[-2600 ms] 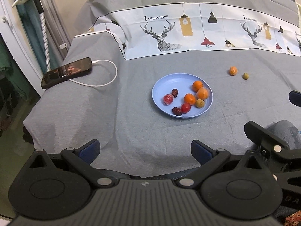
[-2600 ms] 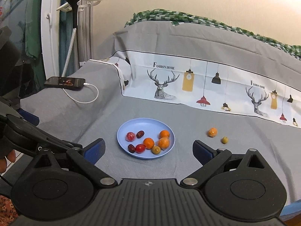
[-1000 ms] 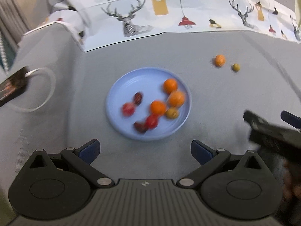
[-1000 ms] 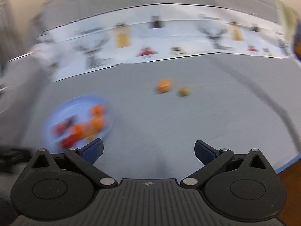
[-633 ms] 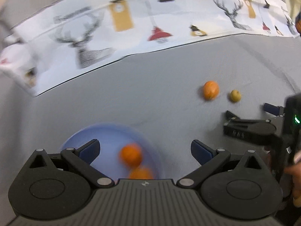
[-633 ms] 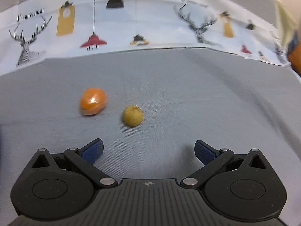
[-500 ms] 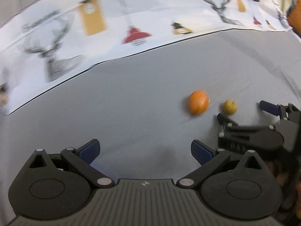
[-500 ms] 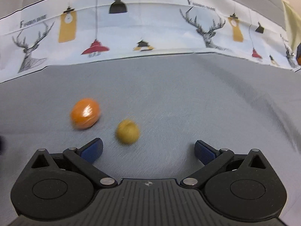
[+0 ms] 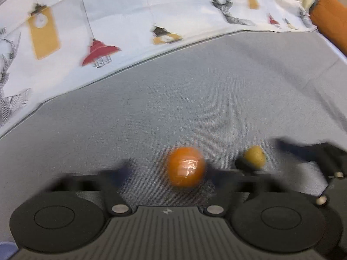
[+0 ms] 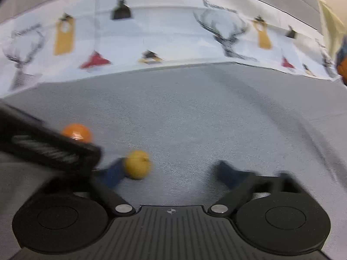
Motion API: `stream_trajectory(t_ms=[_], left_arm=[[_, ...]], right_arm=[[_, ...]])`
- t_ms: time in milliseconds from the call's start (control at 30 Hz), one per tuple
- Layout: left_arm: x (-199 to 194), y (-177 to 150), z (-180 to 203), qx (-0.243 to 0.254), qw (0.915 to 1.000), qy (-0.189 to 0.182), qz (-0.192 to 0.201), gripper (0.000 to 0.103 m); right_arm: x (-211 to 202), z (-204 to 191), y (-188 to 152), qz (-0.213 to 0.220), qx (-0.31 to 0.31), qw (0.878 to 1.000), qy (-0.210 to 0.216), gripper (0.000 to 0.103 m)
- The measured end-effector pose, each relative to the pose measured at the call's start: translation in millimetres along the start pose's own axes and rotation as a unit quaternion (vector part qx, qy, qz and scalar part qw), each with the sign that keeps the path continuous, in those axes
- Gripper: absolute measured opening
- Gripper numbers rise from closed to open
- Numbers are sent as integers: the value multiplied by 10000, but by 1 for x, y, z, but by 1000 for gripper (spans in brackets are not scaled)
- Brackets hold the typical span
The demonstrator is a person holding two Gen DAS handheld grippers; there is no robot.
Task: Organize fruits
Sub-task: 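Grasp a wrapped orange with the left tool while the right tool grasps a yellow plum, then carry the wrapped orange and yellow plum over the blue plate with both tools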
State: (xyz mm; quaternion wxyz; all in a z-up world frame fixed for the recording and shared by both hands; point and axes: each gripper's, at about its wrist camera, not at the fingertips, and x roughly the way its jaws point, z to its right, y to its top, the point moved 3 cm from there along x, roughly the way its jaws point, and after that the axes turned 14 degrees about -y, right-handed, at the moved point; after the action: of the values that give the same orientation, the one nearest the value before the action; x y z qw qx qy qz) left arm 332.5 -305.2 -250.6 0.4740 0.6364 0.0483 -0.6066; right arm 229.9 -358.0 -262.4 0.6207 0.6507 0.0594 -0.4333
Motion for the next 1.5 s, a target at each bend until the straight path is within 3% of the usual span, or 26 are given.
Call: stream_trajectory(t_ms=[33, 133, 300, 433, 500, 633, 733, 867, 1033, 1200, 1500], left_arm=[[-4, 1, 2, 54, 10000, 53, 21, 35], [-20, -3, 11, 272, 9994, 229, 26, 35], [-85, -28, 13, 56, 9992, 387, 23, 35], [-168, -73, 15, -218, 9980, 599, 33, 35], [-209, -100, 17, -312, 9965, 779, 6, 35], [-286, -160, 21, -691, 9928, 971, -92, 35], [-331, -197, 30, -875, 9904, 1073, -60, 35], [-375, -235, 47, -1128, 9880, 1040, 151, 35], [-408, -260, 69, -1181, 9870, 964, 500, 35], [-438, -281, 77, -1414, 9809, 923, 961, 35], [-473, -297, 81, -1446, 9758, 913, 1363, 35]], right_arm=[[-5, -6, 1, 102, -132, 9997, 197, 27], [-10, -13, 2, 136, -219, 9993, 264, 26], [-19, 7, 10, 370, 179, 9981, -459, 26], [-39, 27, 7, -112, 431, 9946, -934, 26], [-77, 40, 11, -210, 949, 9932, -636, 26], [-175, 50, 2, -354, 1554, 9857, 552, 26], [-251, 37, -15, -253, 1127, 9866, 1156, 26], [-333, 15, -42, -54, 489, 9848, 1664, 26], [-394, -11, -52, 314, -144, 9803, 1946, 26], [-437, -20, -52, 787, -592, 9748, 2003, 26], [-475, -37, -61, 1178, -920, 9678, 2024, 26]])
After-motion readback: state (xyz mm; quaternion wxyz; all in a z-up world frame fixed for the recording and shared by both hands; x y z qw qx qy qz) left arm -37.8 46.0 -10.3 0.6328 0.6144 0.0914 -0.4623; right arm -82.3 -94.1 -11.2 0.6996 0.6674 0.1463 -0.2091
